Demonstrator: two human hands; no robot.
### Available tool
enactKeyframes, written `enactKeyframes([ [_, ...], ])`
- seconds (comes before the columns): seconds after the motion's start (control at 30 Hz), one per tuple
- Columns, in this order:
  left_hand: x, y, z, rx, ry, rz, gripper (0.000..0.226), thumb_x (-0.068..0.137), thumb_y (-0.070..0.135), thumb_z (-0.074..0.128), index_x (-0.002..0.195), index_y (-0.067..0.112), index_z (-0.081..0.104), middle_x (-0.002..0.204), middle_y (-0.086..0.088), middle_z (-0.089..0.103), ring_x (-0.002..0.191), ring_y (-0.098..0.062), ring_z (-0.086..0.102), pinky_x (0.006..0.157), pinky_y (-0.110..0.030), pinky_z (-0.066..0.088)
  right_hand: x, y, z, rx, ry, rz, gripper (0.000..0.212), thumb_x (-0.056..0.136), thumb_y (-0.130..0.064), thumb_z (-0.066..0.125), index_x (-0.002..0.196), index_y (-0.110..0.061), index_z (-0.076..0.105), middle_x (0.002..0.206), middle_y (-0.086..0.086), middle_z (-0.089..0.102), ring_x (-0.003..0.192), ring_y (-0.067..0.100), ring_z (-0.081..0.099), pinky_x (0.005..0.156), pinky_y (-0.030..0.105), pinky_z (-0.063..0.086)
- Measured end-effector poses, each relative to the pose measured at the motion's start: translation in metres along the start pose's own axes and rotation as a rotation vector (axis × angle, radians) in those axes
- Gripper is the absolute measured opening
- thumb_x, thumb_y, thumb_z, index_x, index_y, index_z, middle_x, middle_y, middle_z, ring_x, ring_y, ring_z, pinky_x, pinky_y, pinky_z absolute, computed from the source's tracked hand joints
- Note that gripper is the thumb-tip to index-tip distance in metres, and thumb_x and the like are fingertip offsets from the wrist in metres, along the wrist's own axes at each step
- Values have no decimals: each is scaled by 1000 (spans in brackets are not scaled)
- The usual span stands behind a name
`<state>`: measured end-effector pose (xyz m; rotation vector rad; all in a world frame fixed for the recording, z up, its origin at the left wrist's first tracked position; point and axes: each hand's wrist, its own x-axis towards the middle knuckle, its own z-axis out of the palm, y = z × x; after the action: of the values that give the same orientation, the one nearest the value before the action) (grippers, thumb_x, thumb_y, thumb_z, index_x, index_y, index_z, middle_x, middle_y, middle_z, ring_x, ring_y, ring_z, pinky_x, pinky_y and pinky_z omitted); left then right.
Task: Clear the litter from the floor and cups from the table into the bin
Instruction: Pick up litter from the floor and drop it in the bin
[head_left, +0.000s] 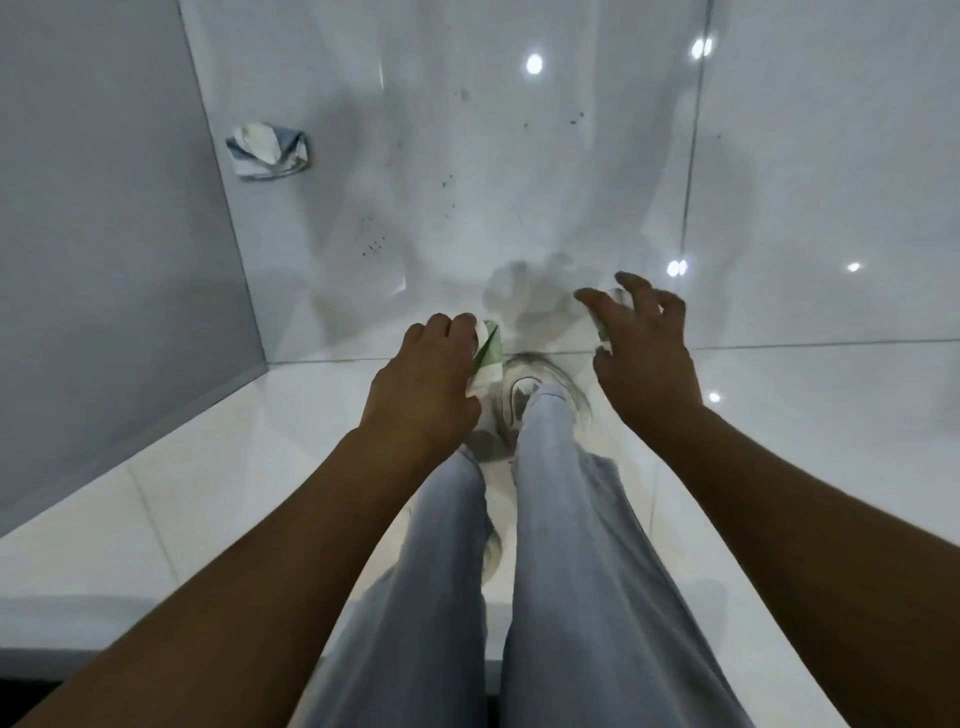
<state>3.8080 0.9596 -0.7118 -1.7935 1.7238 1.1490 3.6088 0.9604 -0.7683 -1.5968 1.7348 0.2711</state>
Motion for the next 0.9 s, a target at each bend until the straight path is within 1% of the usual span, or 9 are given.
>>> enactKeyframes([
  [0.17, -73, 42, -83, 60, 29, 42, 57, 79, 21, 71, 127, 17, 40, 122, -2, 48, 107, -21, 45, 80, -37, 51, -79, -47, -86, 165, 3, 47, 60, 89, -16, 59, 143, -35, 38, 158, -1, 18, 144, 31, 12, 105, 43, 41],
  [0.23, -111, 65, -125, 91, 36, 65, 55, 78, 20, 69, 125, 17, 41, 119, -2, 48, 106, -21, 45, 75, -35, 49, -120, -68, -132, 190, 13, 55, 56, 92, -20, 55, 144, -32, 37, 159, 6, 17, 143, 30, 15, 117, 46, 25],
  [0.3, -150, 91, -166, 138, 32, 104, 54, 77, 16, 66, 125, 15, 41, 117, -2, 47, 107, -22, 43, 71, -35, 45, -162, -86, -180, 205, 50, 67, 55, 93, -20, 53, 145, -27, 37, 156, 14, 21, 139, 27, 15, 119, 46, 15],
  [0.4, -202, 128, -214, 232, 29, 165, 53, 79, 14, 63, 127, 14, 41, 119, -5, 46, 111, -24, 42, 70, -35, 43, -220, -104, -242, 248, 112, 125, 57, 91, -15, 52, 145, -26, 37, 151, 13, 27, 137, 31, 14, 118, 44, 17],
  [0.5, -252, 166, -249, 336, 36, 250, 53, 82, 14, 62, 129, 13, 39, 121, -6, 45, 114, -24, 41, 69, -34, 40, -276, -115, -291, 282, 171, 177, 59, 91, -13, 51, 146, -29, 36, 150, 9, 27, 137, 38, 14, 112, 42, 32],
  [0.57, -288, 192, -262, 394, 30, 318, 54, 82, 14, 62, 130, 13, 38, 122, -6, 45, 115, -24, 40, 71, -35, 41, -319, -117, -316, 292, 217, 227, 60, 91, -11, 52, 145, -33, 36, 150, 5, 27, 138, 37, 12, 98, 40, 46],
  [0.67, -336, 227, -271, 444, 39, 415, 50, 81, 13, 61, 127, 13, 40, 119, -5, 46, 111, -24, 41, 70, -34, 42, -380, -113, -339, 332, 264, 307, 62, 90, -8, 52, 143, -36, 38, 148, 1, 27, 138, 35, 12, 81, 37, 51],
  [0.8, -401, 285, -267, 531, 23, 528, 52, 81, 12, 61, 128, 12, 40, 119, -6, 46, 112, -25, 42, 75, -37, 44, -466, -93, -352, 345, 309, 414, 62, 89, -7, 52, 141, -39, 38, 146, -1, 27, 137, 34, 13, 83, 36, 51],
  [0.9, -431, 343, -256, 578, 35, 632, 50, 81, 11, 60, 128, 12, 42, 118, -6, 48, 110, -25, 43, 72, -36, 45, -514, -61, -360, 371, 371, 482, 64, 89, -8, 53, 141, -42, 38, 145, -3, 29, 136, 32, 15, 88, 37, 49],
])
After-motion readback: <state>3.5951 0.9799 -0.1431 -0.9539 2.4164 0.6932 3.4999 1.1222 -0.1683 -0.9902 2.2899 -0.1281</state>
